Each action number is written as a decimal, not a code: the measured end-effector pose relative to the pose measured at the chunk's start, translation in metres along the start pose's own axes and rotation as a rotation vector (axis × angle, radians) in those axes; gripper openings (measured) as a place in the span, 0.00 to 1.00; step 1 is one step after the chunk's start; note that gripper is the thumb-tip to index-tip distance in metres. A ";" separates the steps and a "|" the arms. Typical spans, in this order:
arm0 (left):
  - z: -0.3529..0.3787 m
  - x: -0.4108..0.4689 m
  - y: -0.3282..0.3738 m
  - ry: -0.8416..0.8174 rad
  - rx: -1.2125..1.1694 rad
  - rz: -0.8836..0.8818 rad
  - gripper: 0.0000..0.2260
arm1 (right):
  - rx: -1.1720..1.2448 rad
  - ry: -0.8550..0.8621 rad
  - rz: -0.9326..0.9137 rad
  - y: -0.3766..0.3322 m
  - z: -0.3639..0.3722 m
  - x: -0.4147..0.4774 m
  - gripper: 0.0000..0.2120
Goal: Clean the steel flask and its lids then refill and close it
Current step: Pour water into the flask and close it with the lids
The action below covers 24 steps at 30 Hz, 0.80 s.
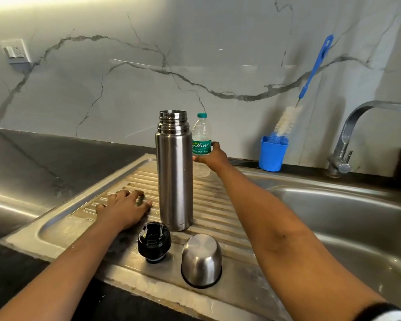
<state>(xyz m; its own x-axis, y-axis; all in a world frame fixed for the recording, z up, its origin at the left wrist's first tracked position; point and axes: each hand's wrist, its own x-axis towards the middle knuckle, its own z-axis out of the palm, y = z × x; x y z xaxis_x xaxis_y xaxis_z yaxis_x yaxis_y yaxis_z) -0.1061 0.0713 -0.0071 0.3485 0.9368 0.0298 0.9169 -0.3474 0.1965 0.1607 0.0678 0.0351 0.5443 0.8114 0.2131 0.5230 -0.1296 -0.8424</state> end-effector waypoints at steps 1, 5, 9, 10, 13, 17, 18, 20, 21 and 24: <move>0.000 0.000 0.000 -0.002 0.004 0.004 0.23 | -0.001 -0.001 0.013 -0.001 -0.002 -0.001 0.43; -0.003 -0.003 0.000 0.002 -0.013 0.009 0.25 | -0.027 0.069 0.029 -0.015 -0.023 -0.024 0.41; -0.011 -0.016 -0.003 0.065 -0.048 0.010 0.26 | 0.043 0.145 -0.069 -0.043 -0.057 -0.097 0.17; -0.013 -0.021 -0.004 0.104 -0.053 0.015 0.26 | 0.014 0.104 -0.117 -0.049 -0.063 -0.119 0.12; -0.023 -0.043 -0.006 0.211 -0.062 0.023 0.25 | -0.125 -0.192 -0.242 -0.066 -0.067 -0.188 0.06; -0.028 -0.078 -0.020 0.321 -0.001 0.037 0.23 | -0.473 -0.425 -0.353 -0.079 -0.040 -0.243 0.21; -0.025 -0.086 -0.025 0.352 0.021 0.041 0.22 | -0.544 -0.451 -0.341 -0.079 -0.030 -0.246 0.26; -0.020 -0.100 -0.035 0.382 0.030 0.049 0.20 | -0.690 -0.449 -0.323 -0.076 -0.011 -0.249 0.33; -0.018 -0.106 -0.037 0.382 0.016 0.050 0.20 | -0.756 -0.426 -0.328 -0.075 -0.003 -0.250 0.34; -0.020 -0.114 -0.037 0.400 -0.051 0.063 0.17 | -0.743 -0.344 -0.325 -0.073 0.010 -0.254 0.31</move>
<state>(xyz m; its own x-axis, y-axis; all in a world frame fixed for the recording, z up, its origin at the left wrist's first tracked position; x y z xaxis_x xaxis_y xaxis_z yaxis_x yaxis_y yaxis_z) -0.1832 -0.0215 0.0021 0.2915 0.8592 0.4204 0.8818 -0.4117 0.2301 -0.0224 -0.1226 0.0375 0.1296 0.9837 0.1243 0.9742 -0.1030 -0.2008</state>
